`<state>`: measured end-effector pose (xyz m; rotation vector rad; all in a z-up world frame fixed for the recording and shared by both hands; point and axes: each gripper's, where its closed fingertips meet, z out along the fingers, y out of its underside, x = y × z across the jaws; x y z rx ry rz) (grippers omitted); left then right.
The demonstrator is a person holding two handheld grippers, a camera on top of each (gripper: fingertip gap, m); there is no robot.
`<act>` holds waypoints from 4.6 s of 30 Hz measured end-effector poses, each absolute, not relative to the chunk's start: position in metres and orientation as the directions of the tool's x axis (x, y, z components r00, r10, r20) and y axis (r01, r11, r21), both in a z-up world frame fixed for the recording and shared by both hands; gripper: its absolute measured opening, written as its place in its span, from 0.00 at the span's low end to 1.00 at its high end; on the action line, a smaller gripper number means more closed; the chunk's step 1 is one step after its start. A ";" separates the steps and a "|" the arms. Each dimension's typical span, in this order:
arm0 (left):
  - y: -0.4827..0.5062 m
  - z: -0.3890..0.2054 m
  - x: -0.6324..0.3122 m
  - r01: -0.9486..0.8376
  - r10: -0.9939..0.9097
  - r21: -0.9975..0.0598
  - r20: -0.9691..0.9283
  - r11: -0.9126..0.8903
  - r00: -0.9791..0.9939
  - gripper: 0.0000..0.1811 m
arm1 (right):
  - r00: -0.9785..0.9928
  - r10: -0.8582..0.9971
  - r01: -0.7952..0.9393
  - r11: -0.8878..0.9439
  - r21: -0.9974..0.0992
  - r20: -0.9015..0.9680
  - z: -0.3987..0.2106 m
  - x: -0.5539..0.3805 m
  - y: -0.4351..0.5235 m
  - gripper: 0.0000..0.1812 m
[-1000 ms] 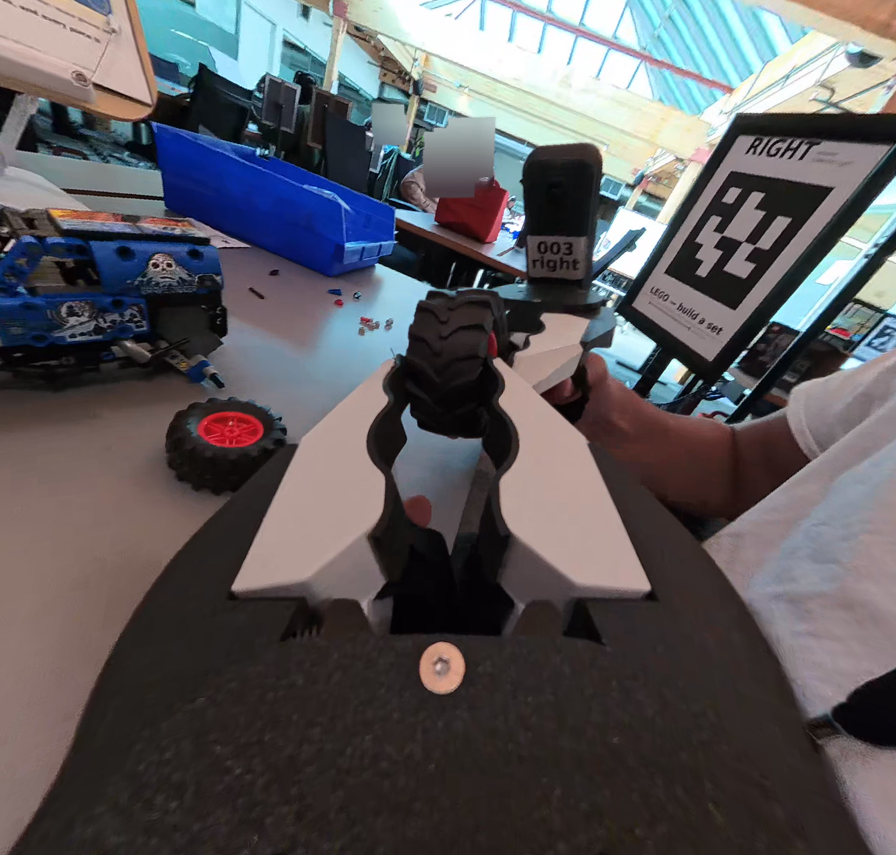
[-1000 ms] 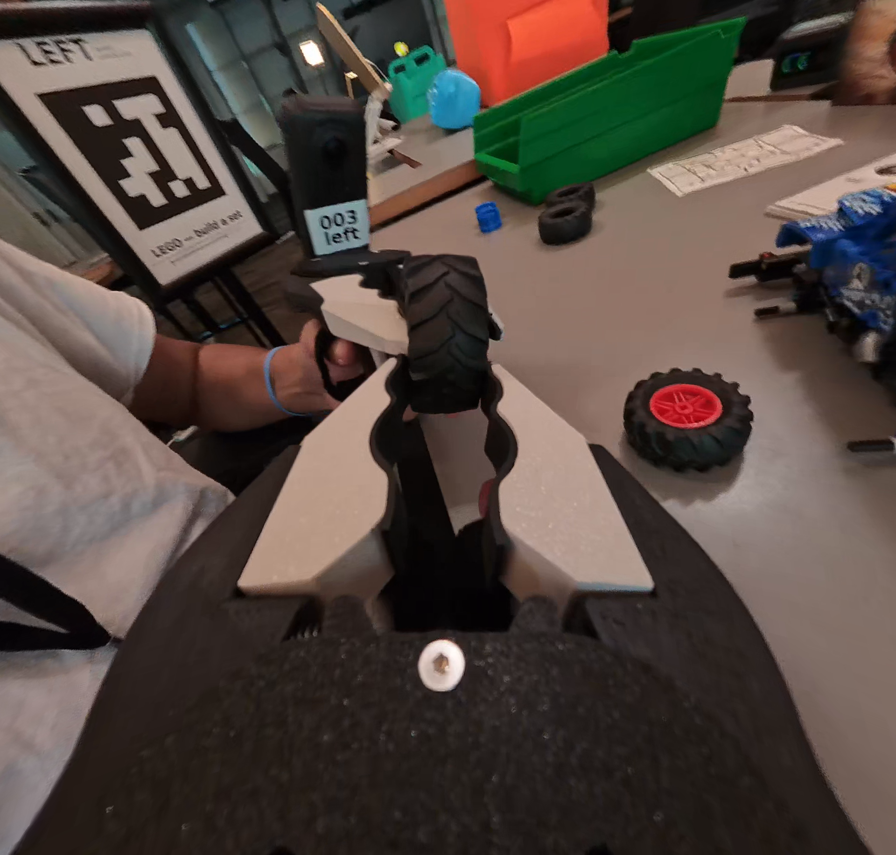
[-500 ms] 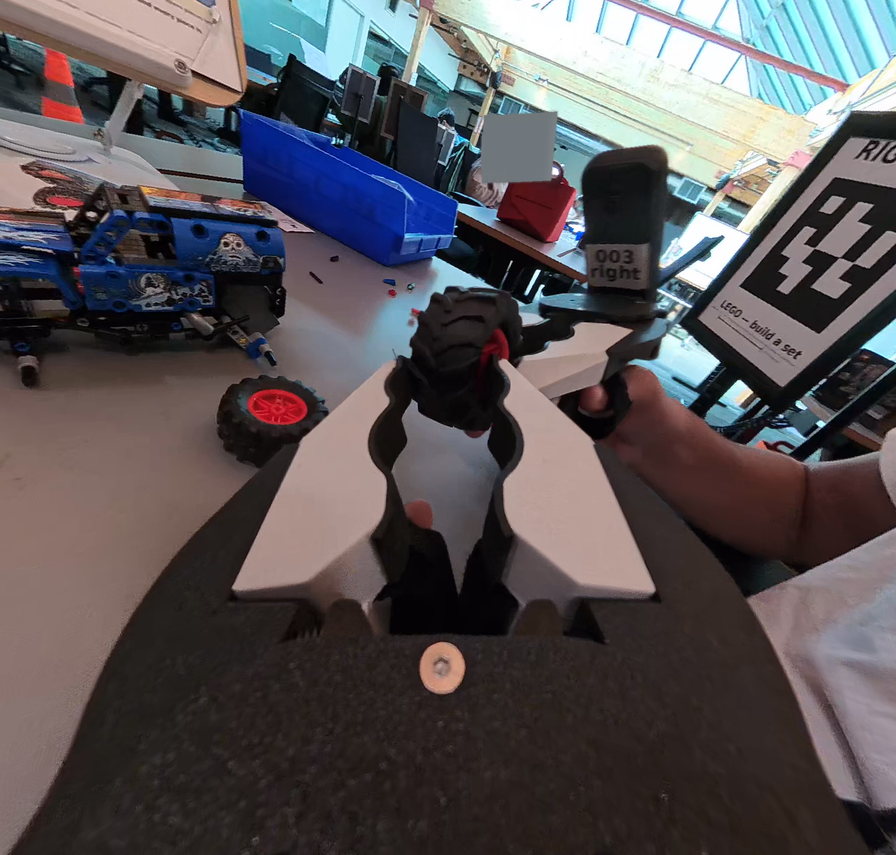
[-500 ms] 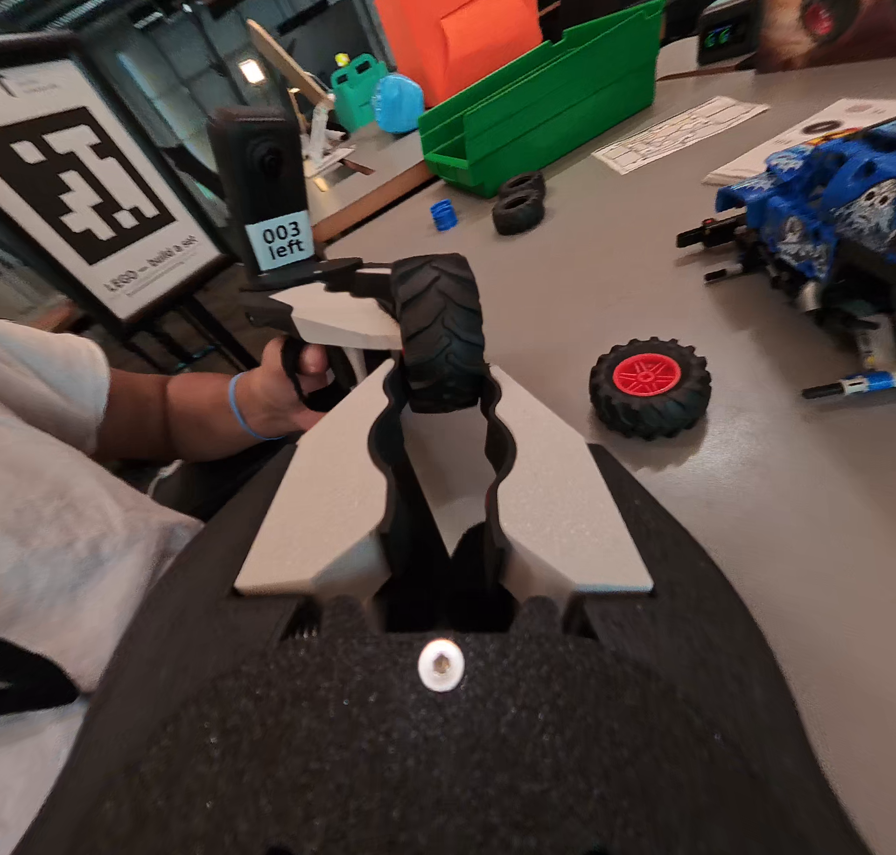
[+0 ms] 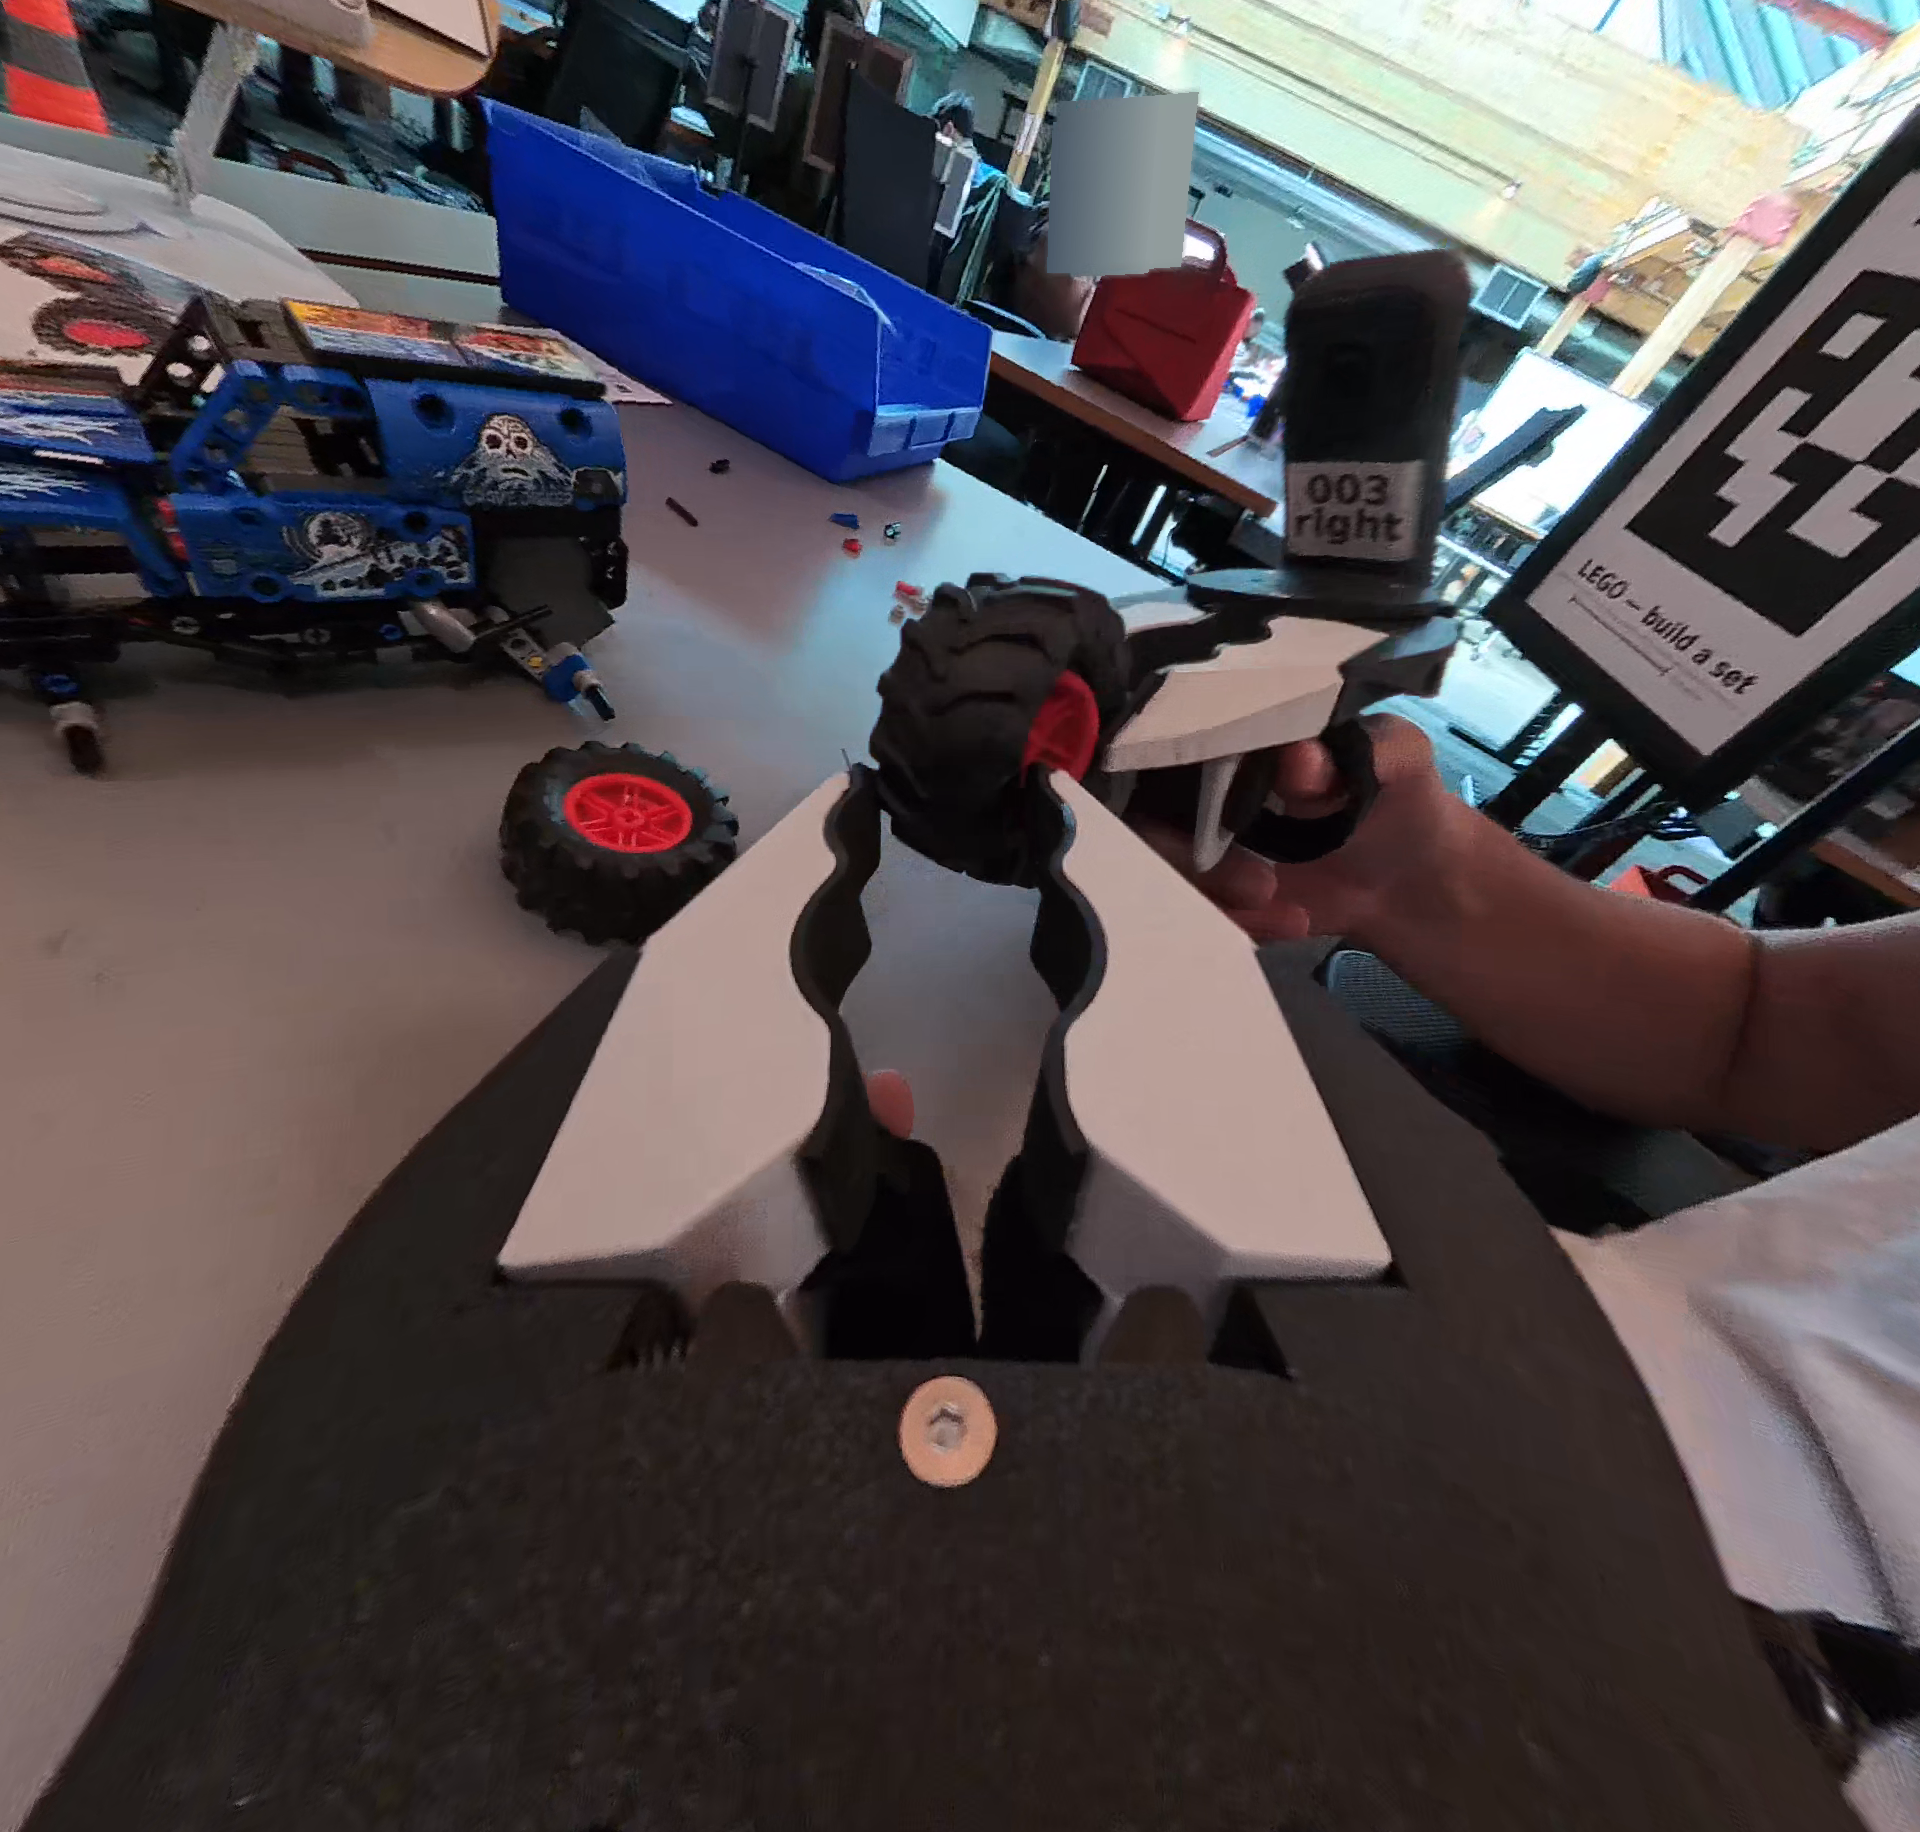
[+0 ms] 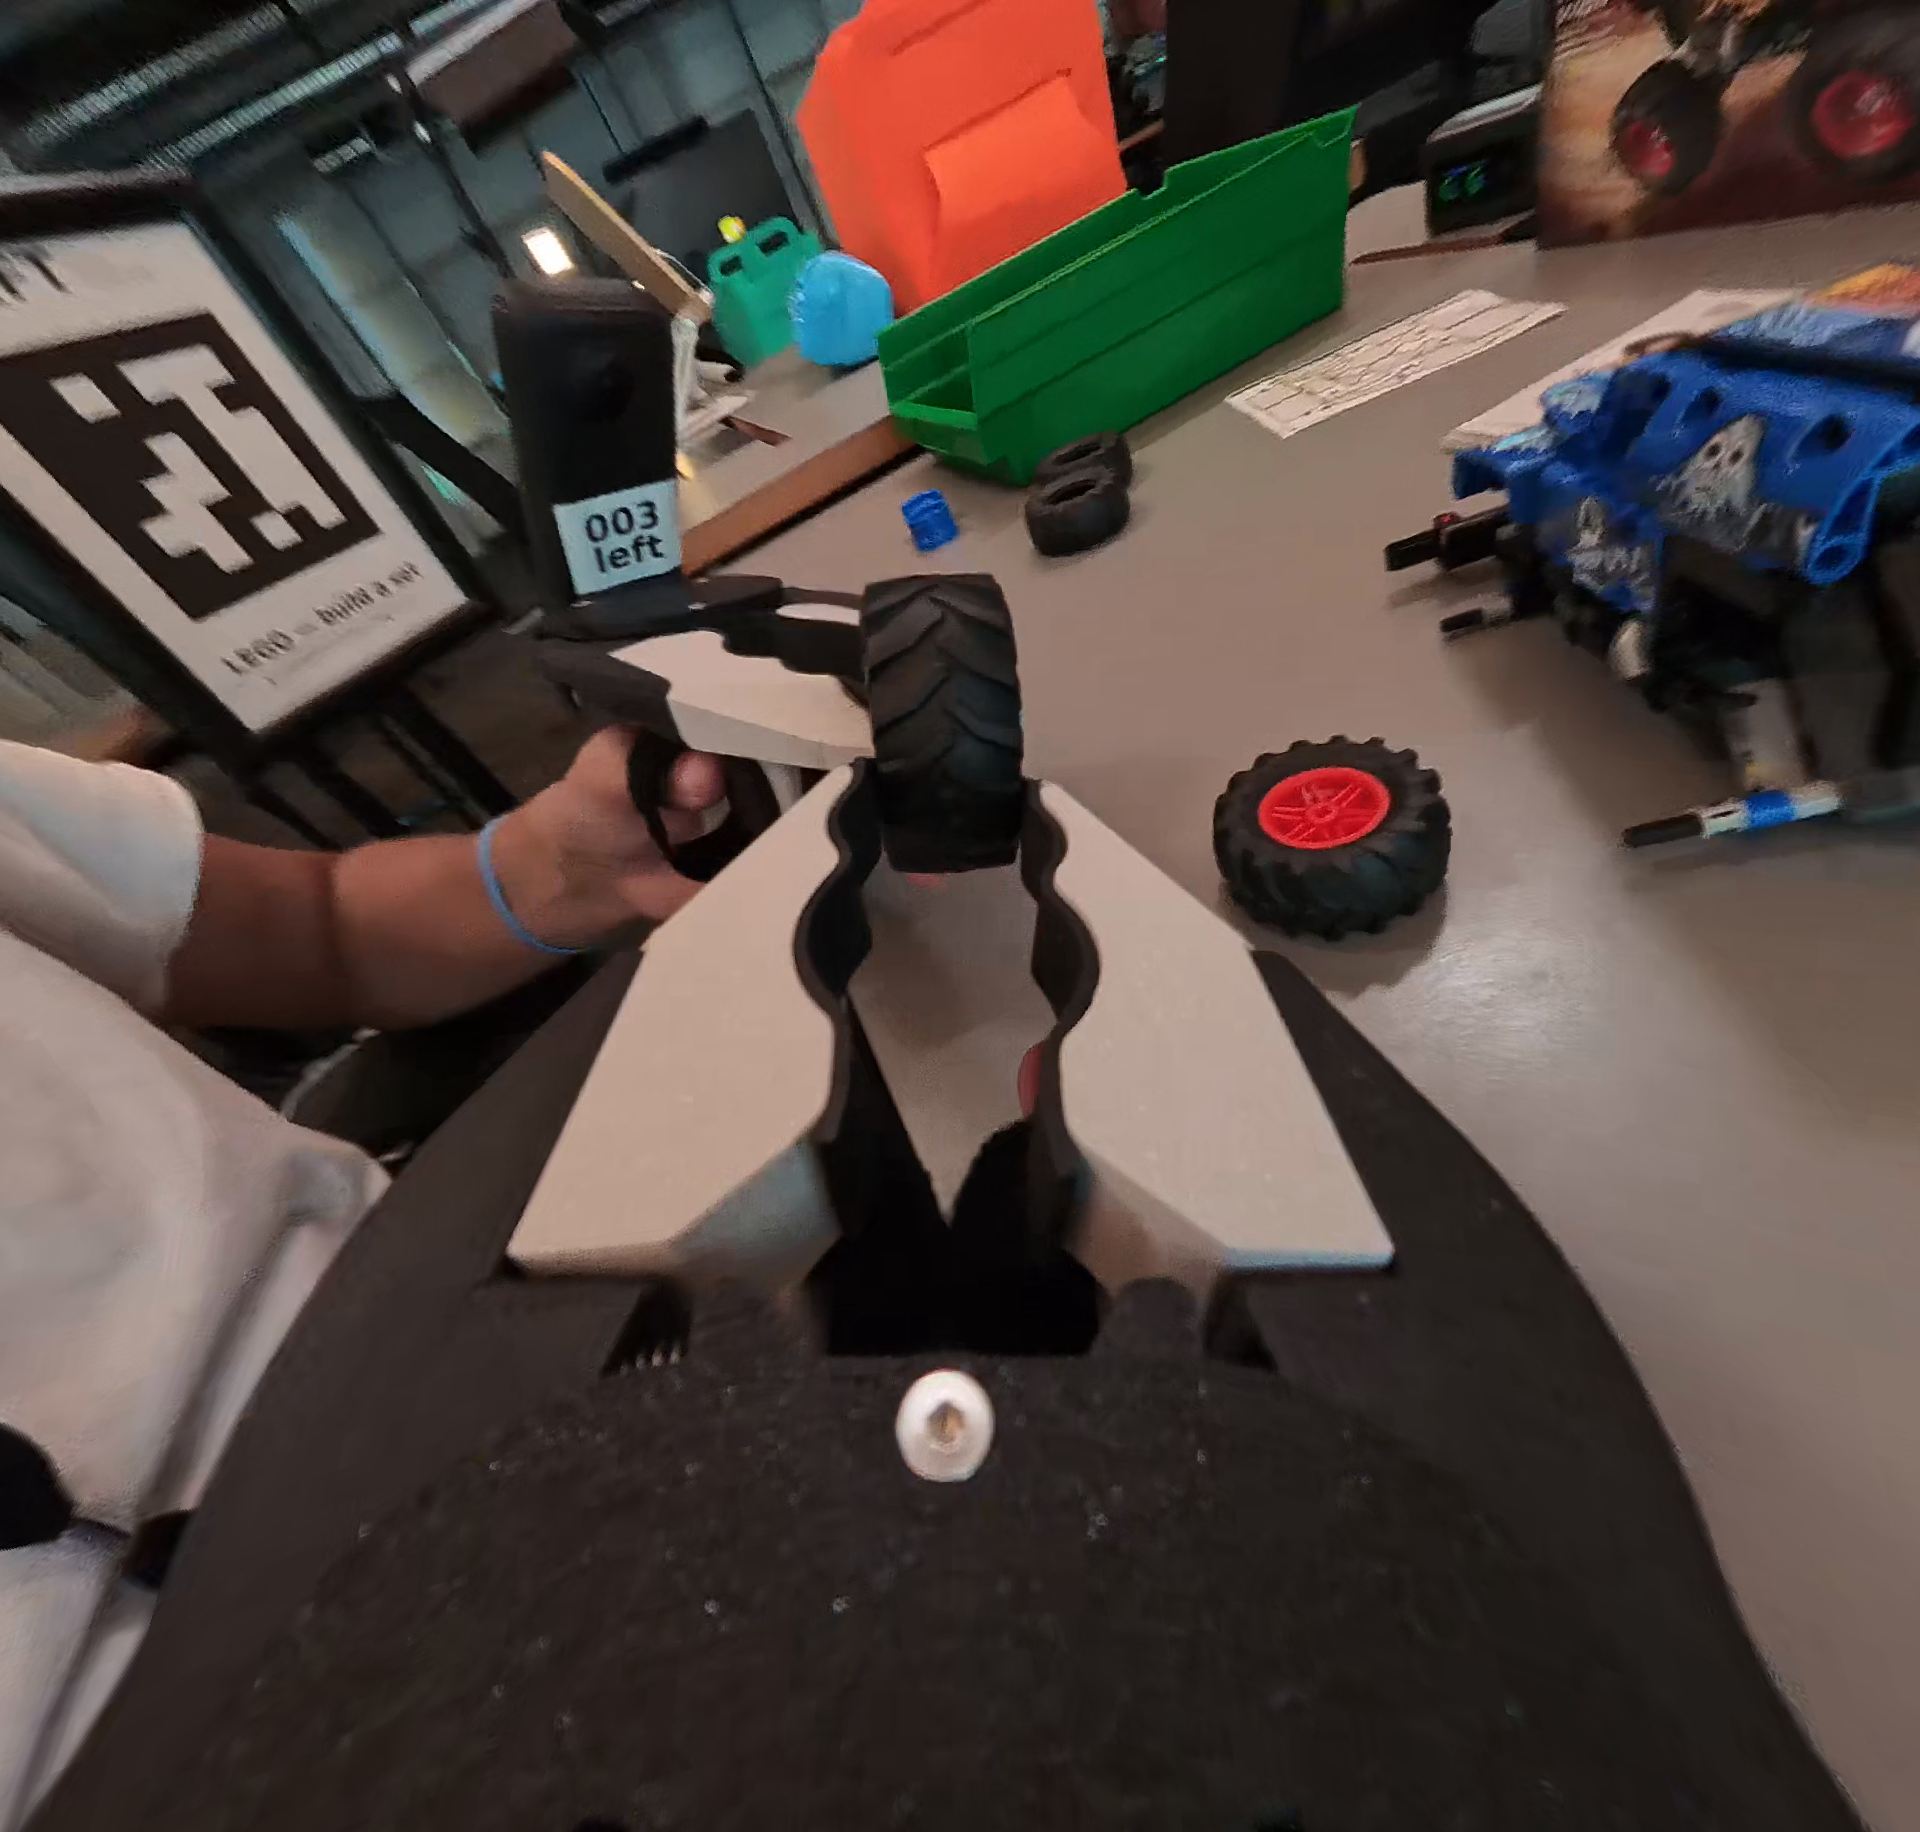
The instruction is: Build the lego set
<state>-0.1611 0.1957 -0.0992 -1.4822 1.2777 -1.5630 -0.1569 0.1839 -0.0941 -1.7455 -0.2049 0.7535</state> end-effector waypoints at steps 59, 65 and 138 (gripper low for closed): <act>0.180 -0.108 -0.195 -0.213 -0.947 -0.971 0.167 -0.109 -0.275 0.16 | 0.622 0.670 -0.118 -0.432 -0.894 -0.406 -0.113 -0.201 0.177 0.16; 0.171 -0.102 -0.197 -0.200 -0.932 -0.974 0.167 -0.106 -0.323 0.16 | 0.360 0.662 -0.336 -0.565 -0.753 -0.657 -0.088 -0.208 0.168 0.14; 0.171 -0.081 -0.189 -0.205 -0.668 -0.772 0.627 -0.602 -0.402 0.13 | 0.114 0.701 -0.515 -0.564 -0.645 -0.704 -0.060 -0.194 0.163 0.13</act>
